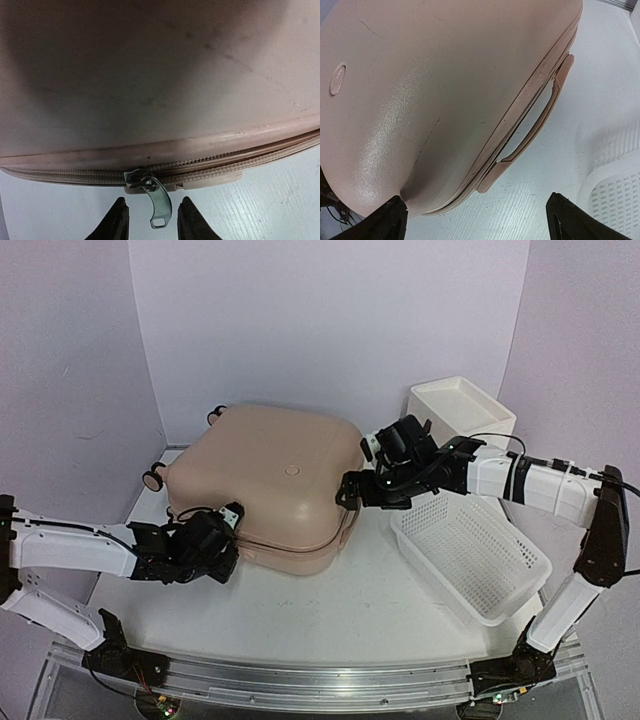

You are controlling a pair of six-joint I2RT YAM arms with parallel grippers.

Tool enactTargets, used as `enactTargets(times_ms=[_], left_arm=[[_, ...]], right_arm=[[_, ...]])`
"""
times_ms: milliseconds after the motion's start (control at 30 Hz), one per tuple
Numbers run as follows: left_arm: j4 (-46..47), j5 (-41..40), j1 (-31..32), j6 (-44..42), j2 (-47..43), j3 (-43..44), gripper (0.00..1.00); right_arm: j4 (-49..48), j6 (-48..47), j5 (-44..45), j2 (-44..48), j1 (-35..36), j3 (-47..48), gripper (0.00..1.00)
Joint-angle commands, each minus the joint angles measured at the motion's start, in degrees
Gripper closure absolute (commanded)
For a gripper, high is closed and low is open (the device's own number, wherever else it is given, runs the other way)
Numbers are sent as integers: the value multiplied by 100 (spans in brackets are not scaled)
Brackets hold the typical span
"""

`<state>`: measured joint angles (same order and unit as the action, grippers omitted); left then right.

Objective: Open, take out, and arrange the luggage

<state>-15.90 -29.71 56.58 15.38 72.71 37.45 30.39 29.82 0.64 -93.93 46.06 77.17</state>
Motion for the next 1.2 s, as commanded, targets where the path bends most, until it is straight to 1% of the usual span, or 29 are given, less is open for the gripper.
enactTargets(times_ms=[0,100,300,433,600,700,833,1000,1167], left_arm=[[403,-387,11,-253,275,228,68],[457,-515,12,-238,289,219,71],[495,-704,11,-55,-11,56,84],[575,-481,-3,-91,-233,-56,93],[623,-13,-184,-128,-570,-158,99],[624,342,-502,-8,-851,-301,100],[688,1016,-996,143,-1180,-516,100],[729,1567,-1090,181,-1292,-568,100],[647,1578,-1262,617,-1194,-594,100]], right_arm=[[-262,50,-20,235,43,114,2],[-257,45,-19,227,50,121,2],[-260,18,-18,243,48,123,2],[-257,-9,-20,261,65,96,2],[-253,-34,-18,261,98,78,2],[-253,-47,-4,266,113,64,2],[-253,-56,6,265,121,52,2],[-253,-56,-3,260,120,60,2],[-247,-55,4,234,118,55,2]])
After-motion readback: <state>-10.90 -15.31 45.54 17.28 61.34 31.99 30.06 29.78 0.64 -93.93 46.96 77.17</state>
